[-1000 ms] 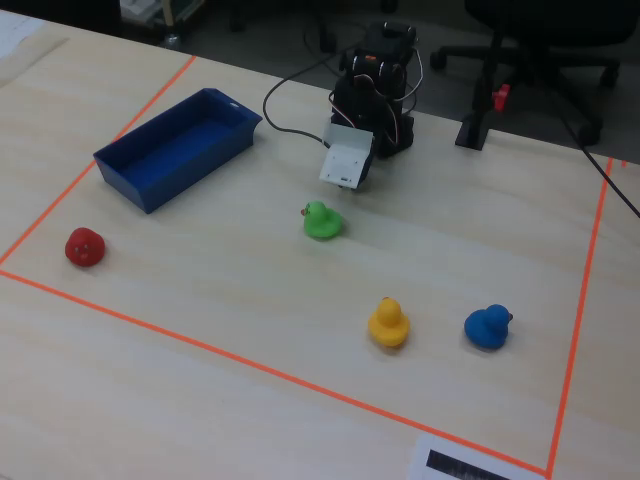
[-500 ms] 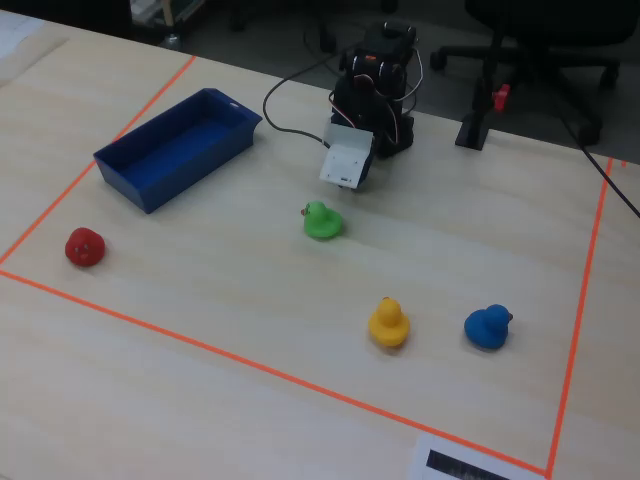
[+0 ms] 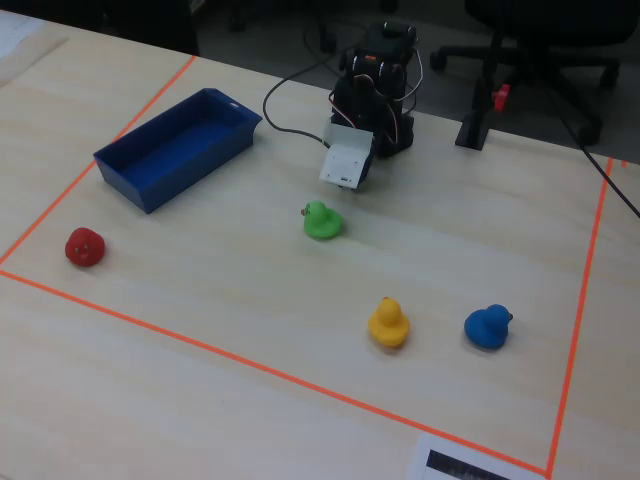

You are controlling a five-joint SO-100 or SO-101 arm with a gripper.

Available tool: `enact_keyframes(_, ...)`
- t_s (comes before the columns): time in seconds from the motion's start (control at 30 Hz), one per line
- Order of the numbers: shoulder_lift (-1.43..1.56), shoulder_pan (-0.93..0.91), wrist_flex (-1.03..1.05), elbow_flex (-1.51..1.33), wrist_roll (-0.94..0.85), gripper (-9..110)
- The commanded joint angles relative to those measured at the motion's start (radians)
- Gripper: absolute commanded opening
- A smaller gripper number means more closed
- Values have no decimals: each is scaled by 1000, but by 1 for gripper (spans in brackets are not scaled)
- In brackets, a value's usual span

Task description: Grasp green duck and put it into box.

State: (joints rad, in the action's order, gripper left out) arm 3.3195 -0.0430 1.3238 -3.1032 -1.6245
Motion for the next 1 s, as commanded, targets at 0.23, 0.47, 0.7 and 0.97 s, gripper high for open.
enact_keyframes(0.23, -9, 8, 23, -8, 6, 6)
enact_keyframes(0.47, -9, 6, 23, -8, 15, 1)
enact_keyframes(0.7, -38, -6, -71, 40, -3, 0)
enact_keyframes(0.97, -344, -2, -295, 426, -38, 8)
